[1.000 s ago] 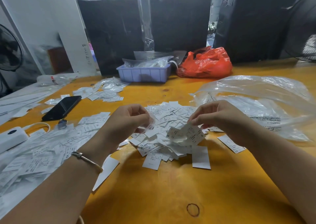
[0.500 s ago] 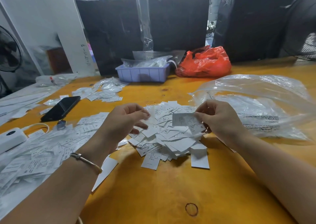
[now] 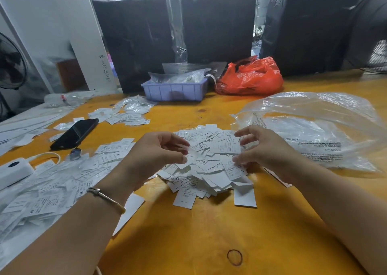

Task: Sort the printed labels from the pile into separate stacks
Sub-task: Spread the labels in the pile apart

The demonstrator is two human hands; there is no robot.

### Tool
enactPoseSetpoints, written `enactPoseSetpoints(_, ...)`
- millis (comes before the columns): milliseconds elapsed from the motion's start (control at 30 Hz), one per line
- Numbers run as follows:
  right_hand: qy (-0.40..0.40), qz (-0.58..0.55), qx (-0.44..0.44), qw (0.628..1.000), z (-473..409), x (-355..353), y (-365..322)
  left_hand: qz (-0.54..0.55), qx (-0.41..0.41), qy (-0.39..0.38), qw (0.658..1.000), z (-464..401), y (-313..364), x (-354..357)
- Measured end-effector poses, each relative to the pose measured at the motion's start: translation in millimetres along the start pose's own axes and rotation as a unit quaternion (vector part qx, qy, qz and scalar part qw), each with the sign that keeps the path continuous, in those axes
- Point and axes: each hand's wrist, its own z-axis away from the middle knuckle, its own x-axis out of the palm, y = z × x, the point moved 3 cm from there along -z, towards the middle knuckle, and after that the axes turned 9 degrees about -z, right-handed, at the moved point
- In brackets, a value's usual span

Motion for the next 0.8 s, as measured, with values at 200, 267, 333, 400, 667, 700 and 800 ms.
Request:
enactPoseSetpoints(200,0.034,0.078,-0.017,0.996,3.9,-5.5,-11.6,-0.013,0.042,0.023,0.999,0.8,1.6,0.0)
enactPoseSetpoints(267,0.032,0.078,-0.032,0.996,5.6,-9.3,-15.0,-0.016,0.060,0.025,0.998,1.6,3.8,1.8)
enactPoseSetpoints(333,0.017,0.038,-0.061,0.997,6.9,-10.7,-19.6,-0.035,0.078,0.031,0.996,2.5,7.3,2.7)
enactPoseSetpoints(400,0.017,-0.007,-0.102,0.995,7.7,-10.3,-23.0,-0.067,0.099,0.041,0.992,3.0,11.0,2.2)
enactPoseSetpoints(667,0.081,-0.059,-0.250,0.963,19.1,-4.5,-35.7,-0.031,0.201,0.019,0.979,13.9,24.1,6.4)
enactPoseSetpoints(700,0.072,-0.074,-0.271,0.957,23.0,-2.9,-39.4,-0.046,0.216,0.028,0.975,15.6,26.1,6.4)
enactPoseSetpoints(800,0.034,-0.105,-0.334,0.936,37.3,2.9,-51.8,-0.086,0.243,0.055,0.965,19.6,31.1,5.6)
